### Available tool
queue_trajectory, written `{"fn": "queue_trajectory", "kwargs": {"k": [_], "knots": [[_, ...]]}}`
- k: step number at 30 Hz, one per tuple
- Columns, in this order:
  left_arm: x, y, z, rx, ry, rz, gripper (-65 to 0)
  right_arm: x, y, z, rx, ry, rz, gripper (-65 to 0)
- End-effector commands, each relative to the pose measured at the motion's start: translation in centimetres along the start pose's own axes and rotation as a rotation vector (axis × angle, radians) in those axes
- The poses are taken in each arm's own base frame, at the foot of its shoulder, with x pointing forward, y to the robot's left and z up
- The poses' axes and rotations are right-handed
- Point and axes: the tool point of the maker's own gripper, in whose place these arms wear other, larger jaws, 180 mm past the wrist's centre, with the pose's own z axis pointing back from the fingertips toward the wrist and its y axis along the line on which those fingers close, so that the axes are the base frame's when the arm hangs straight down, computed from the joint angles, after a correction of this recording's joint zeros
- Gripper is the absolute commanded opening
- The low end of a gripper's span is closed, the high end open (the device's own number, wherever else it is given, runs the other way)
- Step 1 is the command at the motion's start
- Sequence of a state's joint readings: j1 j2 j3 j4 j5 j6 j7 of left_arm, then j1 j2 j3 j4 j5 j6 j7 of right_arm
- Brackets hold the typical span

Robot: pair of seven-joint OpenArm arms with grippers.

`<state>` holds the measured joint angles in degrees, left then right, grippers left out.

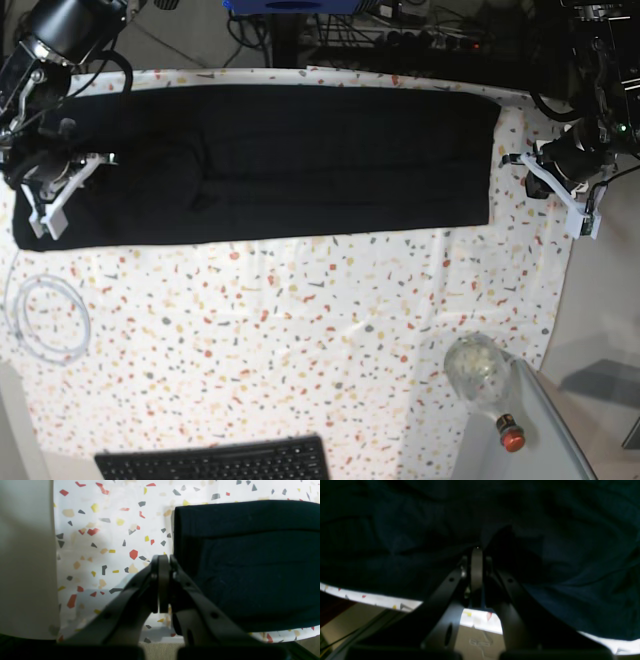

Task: Layout the t-shirt on the table in an organized manner, then fold the t-shirt properly
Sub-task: 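Press the strip end flat with the right gripper and release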

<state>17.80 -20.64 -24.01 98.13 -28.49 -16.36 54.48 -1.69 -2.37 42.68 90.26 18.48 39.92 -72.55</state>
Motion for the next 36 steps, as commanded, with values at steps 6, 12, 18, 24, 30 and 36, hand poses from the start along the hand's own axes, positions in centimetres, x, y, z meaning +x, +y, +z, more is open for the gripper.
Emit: {"fn": "queue_trajectory", "kwargs": {"k": [6,12,18,24,30,36], "knots": [[1.3,0.5,0.4,0.011,-0.039,-0.015,-65.0,1.4,-0.4,0.8,-0.017,-0.052,0.015,-54.8],[1.4,0.5,0.5,0.012,-0.039,-0.016,-65.0,4.0,-1.3,3.9,-0.101,-0.180,0.075,-46.8],[1.2,0.5,0.5,0.012,-0.036,-0.016,-65.0,4.4,-1.3,5.9,-0.144,-0.305,0.121,-50.0],[1.3,0.4,0.4,0.010,-0.039,-0.012,-65.0,2.5,-1.1,2.7,-0.076,-0.202,0.120,-65.0],[1.1,0.3,0.4,0.007,-0.036,-0.009,-65.0,2.4,0.3,1.4,-0.033,-0.155,0.188,-65.0],[0.9,0.3,0.4,0.007,-0.032,-0.009,-65.0,2.3,0.0,-0.2,0.005,-0.176,0.139,-65.0]]}}
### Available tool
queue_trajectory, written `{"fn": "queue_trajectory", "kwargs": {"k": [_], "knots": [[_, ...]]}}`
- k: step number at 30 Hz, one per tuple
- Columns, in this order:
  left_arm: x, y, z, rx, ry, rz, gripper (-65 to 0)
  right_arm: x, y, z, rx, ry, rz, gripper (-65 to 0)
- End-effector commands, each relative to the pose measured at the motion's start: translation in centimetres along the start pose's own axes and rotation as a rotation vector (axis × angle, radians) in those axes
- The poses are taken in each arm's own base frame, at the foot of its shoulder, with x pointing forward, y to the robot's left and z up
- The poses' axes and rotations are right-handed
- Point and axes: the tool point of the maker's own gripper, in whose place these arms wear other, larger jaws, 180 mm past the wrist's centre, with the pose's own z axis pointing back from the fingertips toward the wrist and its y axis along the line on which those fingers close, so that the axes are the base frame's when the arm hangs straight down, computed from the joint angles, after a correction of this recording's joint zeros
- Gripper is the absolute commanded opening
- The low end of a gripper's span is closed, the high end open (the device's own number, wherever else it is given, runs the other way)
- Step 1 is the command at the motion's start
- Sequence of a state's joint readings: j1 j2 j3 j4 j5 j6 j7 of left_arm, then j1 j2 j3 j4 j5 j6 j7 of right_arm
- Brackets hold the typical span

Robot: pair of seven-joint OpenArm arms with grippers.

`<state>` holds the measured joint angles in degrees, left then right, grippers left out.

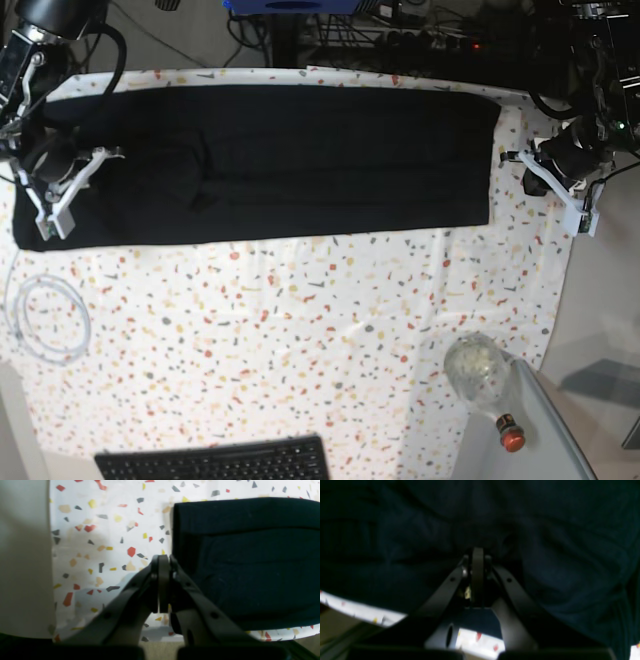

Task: Layout the t-shirt on the table in an organized manner, then fold the t-shirt properly
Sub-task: 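Press the strip end flat with the right gripper and release, then grasp the strip end near the left gripper with the left gripper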

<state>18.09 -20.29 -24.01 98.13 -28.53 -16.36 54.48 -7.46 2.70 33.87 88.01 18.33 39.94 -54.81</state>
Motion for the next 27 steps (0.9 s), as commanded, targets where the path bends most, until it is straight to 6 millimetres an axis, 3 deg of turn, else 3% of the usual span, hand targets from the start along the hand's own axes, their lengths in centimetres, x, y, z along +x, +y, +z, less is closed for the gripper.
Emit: {"fn": "queue_trajectory", "kwargs": {"k": [1,7,10,15,19,20,22,25,27], "knots": [[1.2,0.5,0.4,0.011,-0.036,-0.014,-65.0,1.2,-0.8,0.2,-0.005,-0.049,-0.001,-65.0],[1.4,0.4,0.5,0.007,-0.043,-0.014,-65.0,-0.7,-2.4,-2.1,0.029,-0.007,-0.079,-65.0],[1.6,0.3,0.6,0.004,-0.050,-0.015,-65.0,0.0,-2.7,-2.0,0.024,-0.025,-0.077,-65.0],[2.1,-0.1,0.9,-0.023,-0.140,0.011,-65.0,3.1,-2.2,1.2,-0.034,-0.136,0.021,-65.0],[2.9,1.0,2.8,-0.133,-0.256,0.154,-65.0,5.7,-0.9,4.2,-0.080,-0.234,0.110,-65.0],[3.0,1.2,3.2,-0.166,-0.280,0.171,-60.7,6.1,-0.7,4.7,-0.087,-0.247,0.128,-65.0],[2.5,2.0,3.4,-0.188,-0.290,0.170,-44.8,6.7,-0.5,5.2,-0.096,-0.265,0.145,-65.0],[0.7,2.6,2.3,-0.178,-0.233,0.154,-16.9,6.8,-0.6,5.3,-0.097,-0.268,0.146,-65.0],[-0.2,2.0,1.3,-0.200,-0.219,0.182,-3.6,6.8,-0.6,5.3,-0.097,-0.268,0.146,-65.0]]}}
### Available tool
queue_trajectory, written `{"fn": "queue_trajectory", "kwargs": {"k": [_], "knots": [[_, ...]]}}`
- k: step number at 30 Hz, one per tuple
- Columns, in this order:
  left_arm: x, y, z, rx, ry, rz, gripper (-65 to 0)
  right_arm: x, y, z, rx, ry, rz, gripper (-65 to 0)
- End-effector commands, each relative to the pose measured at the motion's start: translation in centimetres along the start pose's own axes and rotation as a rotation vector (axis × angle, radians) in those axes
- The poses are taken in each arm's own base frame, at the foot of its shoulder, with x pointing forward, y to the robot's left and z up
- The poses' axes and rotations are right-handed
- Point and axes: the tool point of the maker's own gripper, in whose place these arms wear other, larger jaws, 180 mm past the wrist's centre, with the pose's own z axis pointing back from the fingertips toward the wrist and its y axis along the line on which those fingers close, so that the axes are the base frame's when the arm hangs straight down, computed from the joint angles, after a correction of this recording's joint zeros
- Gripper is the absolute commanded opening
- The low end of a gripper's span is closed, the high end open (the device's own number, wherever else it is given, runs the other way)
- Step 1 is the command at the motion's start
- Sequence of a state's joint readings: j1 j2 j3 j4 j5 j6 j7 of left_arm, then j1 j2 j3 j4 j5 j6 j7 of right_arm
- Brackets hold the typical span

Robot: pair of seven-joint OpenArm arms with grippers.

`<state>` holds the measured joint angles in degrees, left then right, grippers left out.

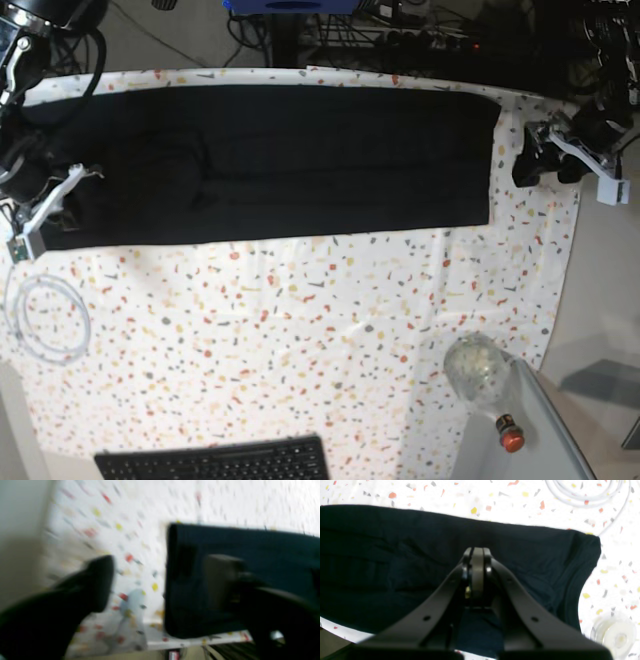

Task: Layout the t-shirt on the table in an organized manner, then fold the t-shirt properly
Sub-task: 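Grasp the strip end near the left gripper with the left gripper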

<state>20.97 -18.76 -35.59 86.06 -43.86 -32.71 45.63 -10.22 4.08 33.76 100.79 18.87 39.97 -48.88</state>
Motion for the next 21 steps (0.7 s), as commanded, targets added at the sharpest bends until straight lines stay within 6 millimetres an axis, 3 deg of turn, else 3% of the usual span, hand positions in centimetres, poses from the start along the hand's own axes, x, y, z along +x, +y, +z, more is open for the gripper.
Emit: {"fn": "queue_trajectory", "kwargs": {"k": [1,6,13,18,21], "knots": [[1.2,-0.4,-0.1,-0.031,-0.041,-0.021,0.0,1.4,-0.3,0.3,-0.006,-0.047,0.012,-65.0],[-0.9,-0.9,-2.1,-0.106,-0.009,0.029,0.0,1.4,-0.2,0.3,-0.003,-0.046,0.011,-65.0],[-2.3,-0.7,-4.1,-0.103,0.026,0.088,0.0,0.6,-0.3,0.0,0.003,-0.027,-0.001,-65.0],[-4.9,-2.9,-6.2,-0.104,0.119,0.036,0.0,0.6,-0.3,0.0,0.003,-0.026,-0.001,-65.0],[-5.3,-3.4,-6.4,-0.113,0.126,0.037,-1.0,0.5,-0.3,0.0,0.002,-0.024,-0.002,-65.0]]}}
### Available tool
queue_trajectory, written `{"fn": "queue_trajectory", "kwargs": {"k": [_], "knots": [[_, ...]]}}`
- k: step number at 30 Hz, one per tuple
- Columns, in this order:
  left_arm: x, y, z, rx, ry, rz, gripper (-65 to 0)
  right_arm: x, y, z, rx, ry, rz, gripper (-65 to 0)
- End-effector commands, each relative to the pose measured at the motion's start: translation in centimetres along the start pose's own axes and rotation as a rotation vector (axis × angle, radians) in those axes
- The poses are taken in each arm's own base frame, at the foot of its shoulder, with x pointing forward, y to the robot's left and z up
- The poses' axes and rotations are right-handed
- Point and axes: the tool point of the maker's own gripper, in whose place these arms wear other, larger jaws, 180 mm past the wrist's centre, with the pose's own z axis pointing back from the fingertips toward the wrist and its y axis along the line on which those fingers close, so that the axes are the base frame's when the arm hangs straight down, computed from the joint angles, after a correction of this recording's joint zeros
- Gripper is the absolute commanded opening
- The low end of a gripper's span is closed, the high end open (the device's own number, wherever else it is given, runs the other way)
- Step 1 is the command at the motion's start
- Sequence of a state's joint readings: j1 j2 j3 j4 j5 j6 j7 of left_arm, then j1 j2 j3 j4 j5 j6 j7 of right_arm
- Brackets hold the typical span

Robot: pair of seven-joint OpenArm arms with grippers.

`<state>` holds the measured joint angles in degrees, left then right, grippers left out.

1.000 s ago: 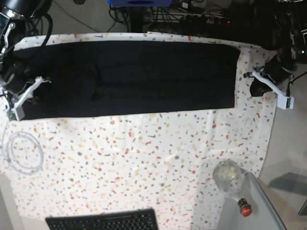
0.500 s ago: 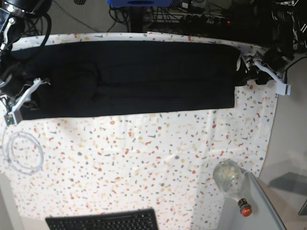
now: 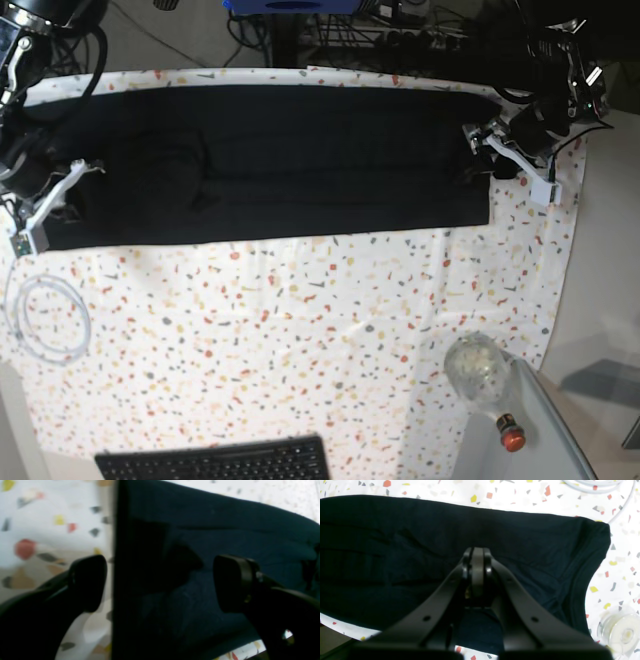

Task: Layout the t-shirt on the table in an organized manner, then fold the t-shirt properly
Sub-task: 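Grasp the strip end near the left gripper with the left gripper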

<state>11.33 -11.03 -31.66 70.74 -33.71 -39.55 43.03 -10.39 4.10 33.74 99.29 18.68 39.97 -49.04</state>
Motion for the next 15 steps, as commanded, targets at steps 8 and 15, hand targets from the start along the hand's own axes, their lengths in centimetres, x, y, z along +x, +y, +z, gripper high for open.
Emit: {"fn": "queue_trajectory", "kwargs": {"k": [8,15], "knots": [[-0.5,0.0,0.1,0.002,0.026,-0.013,-34.7,1.4,-0.3,0.4,-0.005,-0.050,0.011,-65.0],[0.5,2.1,0.2,0.030,0.035,-0.002,-65.0,1.2,-0.4,0.5,-0.008,-0.044,0.008,-65.0]]}}
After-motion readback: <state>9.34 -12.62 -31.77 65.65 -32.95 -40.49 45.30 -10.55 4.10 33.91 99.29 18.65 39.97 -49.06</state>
